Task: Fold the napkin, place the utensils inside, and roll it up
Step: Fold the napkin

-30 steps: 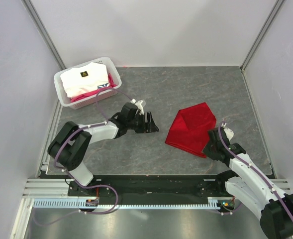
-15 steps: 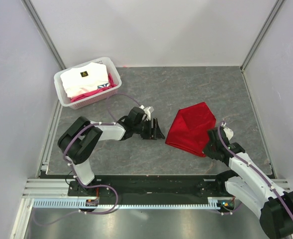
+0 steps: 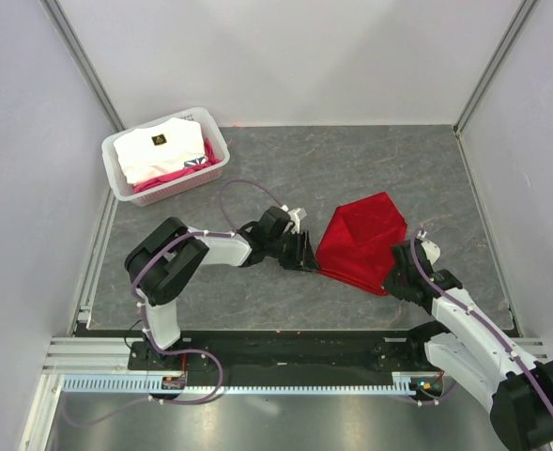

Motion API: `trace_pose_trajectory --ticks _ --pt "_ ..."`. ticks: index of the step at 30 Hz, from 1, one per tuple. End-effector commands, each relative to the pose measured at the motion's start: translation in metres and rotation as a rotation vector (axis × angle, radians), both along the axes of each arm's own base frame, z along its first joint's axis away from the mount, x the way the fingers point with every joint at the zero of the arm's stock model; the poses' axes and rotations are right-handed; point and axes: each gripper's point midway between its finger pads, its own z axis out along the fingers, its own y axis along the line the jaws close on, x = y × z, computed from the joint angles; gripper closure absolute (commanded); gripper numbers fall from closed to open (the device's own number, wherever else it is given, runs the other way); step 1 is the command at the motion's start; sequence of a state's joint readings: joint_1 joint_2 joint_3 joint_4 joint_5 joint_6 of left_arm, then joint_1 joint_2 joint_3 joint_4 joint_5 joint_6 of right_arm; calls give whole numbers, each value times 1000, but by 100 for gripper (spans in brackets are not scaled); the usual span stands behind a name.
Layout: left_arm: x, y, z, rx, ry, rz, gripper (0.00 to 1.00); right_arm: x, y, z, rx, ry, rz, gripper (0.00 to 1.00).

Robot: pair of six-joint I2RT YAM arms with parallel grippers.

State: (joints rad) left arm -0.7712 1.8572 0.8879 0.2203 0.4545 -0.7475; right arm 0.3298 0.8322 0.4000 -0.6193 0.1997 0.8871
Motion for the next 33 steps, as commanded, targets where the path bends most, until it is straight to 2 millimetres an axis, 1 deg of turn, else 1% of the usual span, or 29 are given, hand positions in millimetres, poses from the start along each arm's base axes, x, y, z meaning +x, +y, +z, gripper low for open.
trace_pose_trajectory --ticks 1,5,6,8,9,14,15,17,19,20,21,22,23,24,25,26,27,28,29,30,31,32,33 --pt "-6 2 -23 86 44 24 55 2 3 -1 12 -13 4 94" --pt "-3 6 -28 116 30 40 60 2 4 -1 17 -13 9 95" --pt "-2 7 -30 132 23 45 63 2 4 -1 20 -16 8 96" --pt "1 8 -29 141 12 50 66 2 4 0 21 -17 10 96" --pt "2 9 -30 148 6 50 69 1 4 -1 21 -15 11 96" --pt "10 11 -26 179 -36 53 77 1 6 -1 30 -18 13 98" --pt "13 12 -24 184 -57 54 80 2 7 -1 35 -20 14 98" --pt "13 14 -21 194 -68 52 80 2 9 -1 48 -22 15 99" --pt "16 16 -13 196 -92 52 76 3 13 -2 69 -29 11 100" --pt "14 20 -13 207 -87 51 75 3 15 -2 80 -34 11 100" --pt "14 23 -12 211 -91 54 69 4 17 -2 87 -36 12 100" --pt "15 25 -3 200 -103 59 67 5 19 -3 99 -42 7 100" --pt "15 28 0 192 -104 63 65 5 22 -4 111 -40 15 100" --pt "13 37 0 188 -87 71 57 7 25 -4 119 -46 18 100" --pt "15 41 10 168 -98 80 52 7 27 -4 126 -46 16 100" --pt "15 46 13 160 -96 90 48 7 31 -5 130 -45 27 100" --pt "14 59 10 165 -82 107 41 9 34 -5 134 -48 33 100" --pt "16 64 21 146 -102 121 38 11 36 -5 143 -52 29 100" --pt "12 74 19 157 -84 129 36 10 42 -6 147 -50 44 100" --pt "11 87 14 161 -58 150 33 13 45 -6 148 -52 49 100" --pt "13 92 23 138 -69 165 32 13 52 -6 154 -53 67 100" --pt "13 104 20 139 -49 194 31 14 55 -7 150 -52 74 100" --pt "13 107 23 124 -47 201 31 16 59 -8 147 -49 81 100"
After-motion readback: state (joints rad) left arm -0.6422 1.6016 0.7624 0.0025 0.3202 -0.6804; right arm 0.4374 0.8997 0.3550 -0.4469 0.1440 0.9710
